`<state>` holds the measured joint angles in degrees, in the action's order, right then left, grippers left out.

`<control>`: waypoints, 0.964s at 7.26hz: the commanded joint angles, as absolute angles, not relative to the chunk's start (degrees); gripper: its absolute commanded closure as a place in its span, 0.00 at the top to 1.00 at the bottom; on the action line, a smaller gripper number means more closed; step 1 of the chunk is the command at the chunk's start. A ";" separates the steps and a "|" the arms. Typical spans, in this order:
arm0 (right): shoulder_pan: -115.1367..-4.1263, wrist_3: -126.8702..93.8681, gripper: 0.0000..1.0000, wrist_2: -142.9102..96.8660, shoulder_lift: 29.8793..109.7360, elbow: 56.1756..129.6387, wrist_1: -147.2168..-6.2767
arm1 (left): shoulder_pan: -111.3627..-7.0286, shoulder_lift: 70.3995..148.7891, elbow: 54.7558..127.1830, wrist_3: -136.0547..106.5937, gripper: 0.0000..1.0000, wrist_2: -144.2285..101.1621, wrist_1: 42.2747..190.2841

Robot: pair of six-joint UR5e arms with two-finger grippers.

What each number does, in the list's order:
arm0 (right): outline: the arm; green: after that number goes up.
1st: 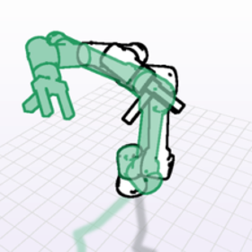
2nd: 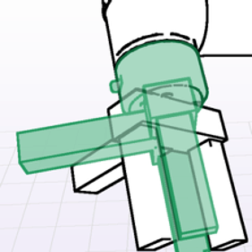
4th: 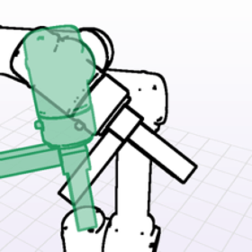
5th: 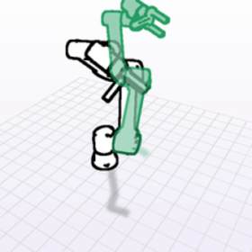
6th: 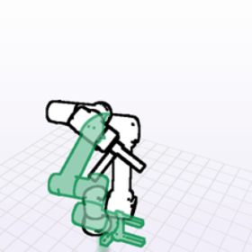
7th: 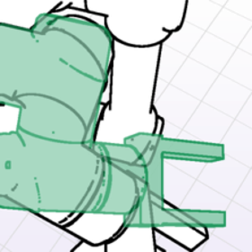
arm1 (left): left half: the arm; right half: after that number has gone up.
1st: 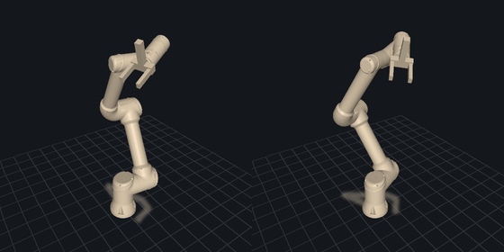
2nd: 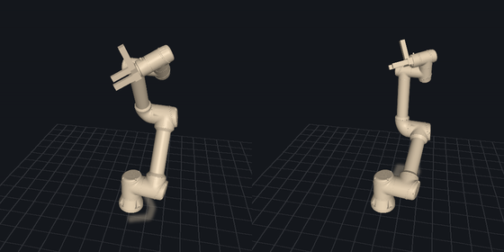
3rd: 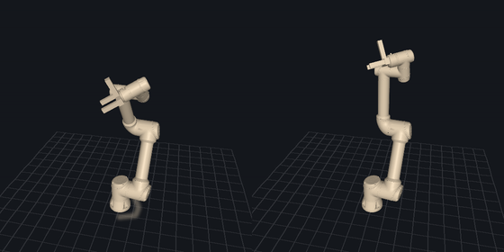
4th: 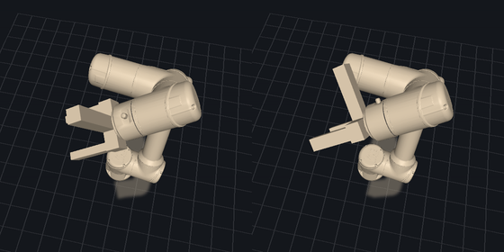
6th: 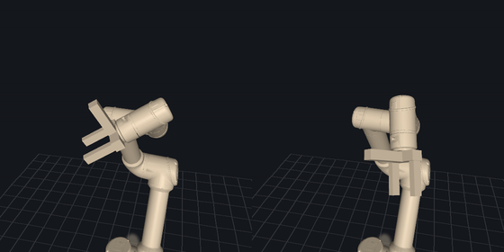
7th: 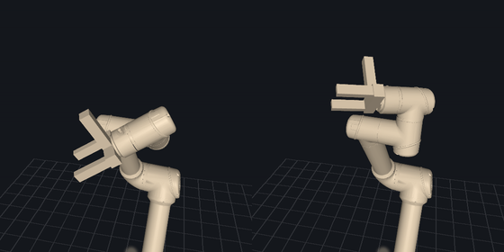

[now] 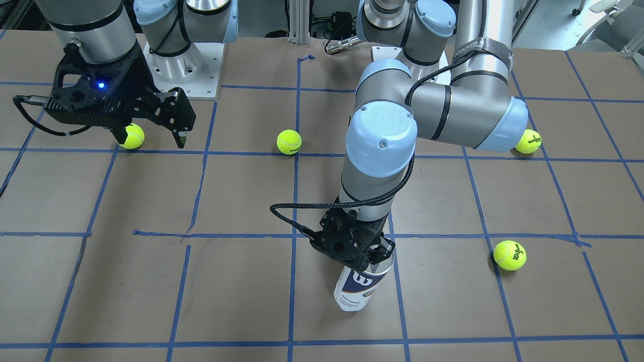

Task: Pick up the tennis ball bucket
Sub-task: 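Lift the can with the left gripper and tilt it upright, then set the can upright on the table and open the left gripper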

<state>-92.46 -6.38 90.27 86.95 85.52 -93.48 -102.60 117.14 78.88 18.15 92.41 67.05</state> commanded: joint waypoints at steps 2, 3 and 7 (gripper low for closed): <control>-92.46 -6.42 1.00 90.18 86.92 85.52 -93.87 | -103.27 117.86 79.01 18.11 0.00 92.29 67.41; -92.46 -6.42 1.00 90.18 86.92 85.52 -93.78 | -103.27 117.86 79.27 17.50 0.51 92.20 67.41; -92.46 -6.33 1.00 90.26 86.75 85.61 -93.43 | -103.18 115.59 78.23 16.44 0.97 90.00 66.88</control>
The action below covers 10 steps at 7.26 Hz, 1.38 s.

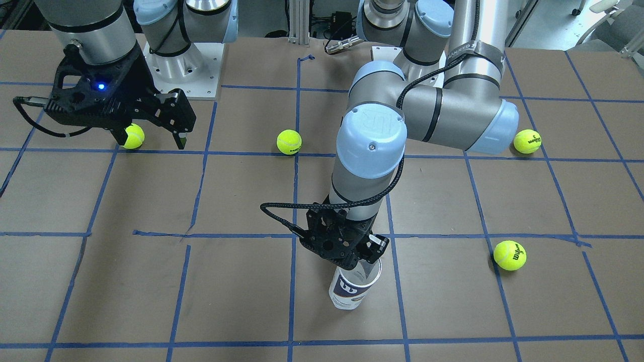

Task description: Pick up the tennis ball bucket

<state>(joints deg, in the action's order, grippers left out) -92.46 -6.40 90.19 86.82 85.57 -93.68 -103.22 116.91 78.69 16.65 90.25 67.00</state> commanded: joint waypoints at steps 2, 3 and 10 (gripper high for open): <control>-92.37 -5.63 1.00 90.52 86.57 85.43 -95.87 | -102.66 113.21 74.11 15.82 1.00 90.44 68.36; -92.29 -6.23 1.00 90.35 86.40 85.60 -97.72 | -102.74 111.03 73.83 15.21 1.00 90.79 72.82; -91.67 -5.71 1.00 90.26 85.69 85.61 -99.67 | -90.62 93.95 85.78 -4.66 1.00 90.53 89.30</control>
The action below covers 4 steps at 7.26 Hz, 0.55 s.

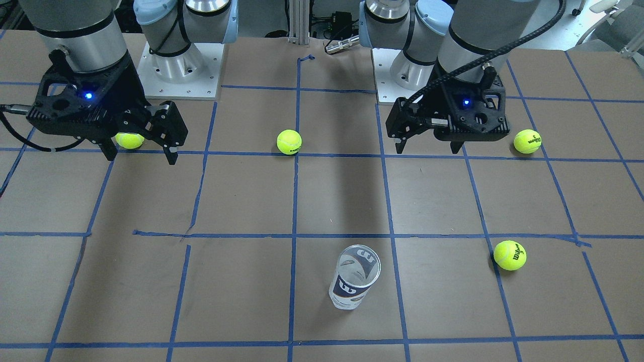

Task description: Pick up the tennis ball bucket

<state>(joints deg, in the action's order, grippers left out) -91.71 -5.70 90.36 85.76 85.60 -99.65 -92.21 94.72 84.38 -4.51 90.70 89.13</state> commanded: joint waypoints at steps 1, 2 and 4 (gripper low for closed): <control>-91.67 -5.80 1.00 90.18 85.17 85.61 -99.67 | -90.44 94.04 86.22 -4.75 1.00 90.35 89.64; -91.67 -5.71 1.00 90.18 84.99 85.61 -99.58 | -90.53 93.87 86.31 -4.66 1.00 90.44 89.74; -91.67 -5.71 1.00 90.26 85.08 85.61 -99.58 | -90.79 92.99 86.48 -4.13 1.00 90.53 89.74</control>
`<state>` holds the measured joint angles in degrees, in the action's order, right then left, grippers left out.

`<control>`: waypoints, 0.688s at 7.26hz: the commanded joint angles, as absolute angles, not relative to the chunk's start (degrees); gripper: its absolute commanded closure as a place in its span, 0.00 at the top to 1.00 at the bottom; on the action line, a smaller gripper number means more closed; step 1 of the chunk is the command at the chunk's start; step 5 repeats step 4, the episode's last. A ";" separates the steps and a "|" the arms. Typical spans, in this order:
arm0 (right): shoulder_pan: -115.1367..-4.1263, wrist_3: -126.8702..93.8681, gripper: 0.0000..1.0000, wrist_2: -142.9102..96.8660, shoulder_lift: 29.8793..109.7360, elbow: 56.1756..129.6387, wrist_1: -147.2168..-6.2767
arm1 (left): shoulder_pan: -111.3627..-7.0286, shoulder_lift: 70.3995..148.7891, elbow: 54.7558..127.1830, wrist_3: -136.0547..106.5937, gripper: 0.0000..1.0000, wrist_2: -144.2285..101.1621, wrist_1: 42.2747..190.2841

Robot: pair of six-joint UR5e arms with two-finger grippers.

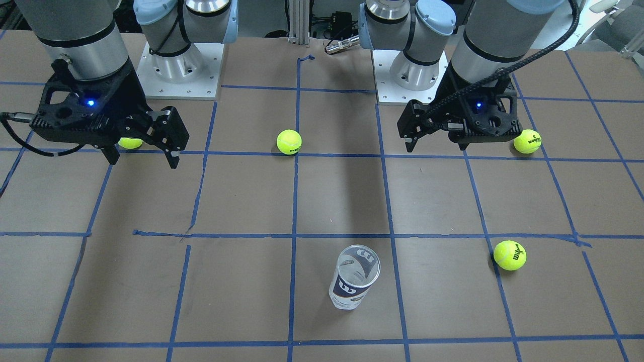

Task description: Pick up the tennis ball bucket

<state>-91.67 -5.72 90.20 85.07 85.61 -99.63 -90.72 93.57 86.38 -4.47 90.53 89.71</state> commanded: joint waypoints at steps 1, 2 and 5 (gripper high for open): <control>-91.67 -5.63 1.00 90.44 85.08 85.61 -99.58 | -90.88 92.99 86.66 -3.96 1.00 90.53 89.74; -91.67 -5.71 1.00 90.61 84.99 85.61 -99.58 | -90.88 92.99 86.66 -3.87 1.00 90.53 89.74; -91.58 -5.71 1.00 90.88 84.99 85.61 -99.58 | -90.88 92.90 86.57 -3.87 1.00 90.53 89.74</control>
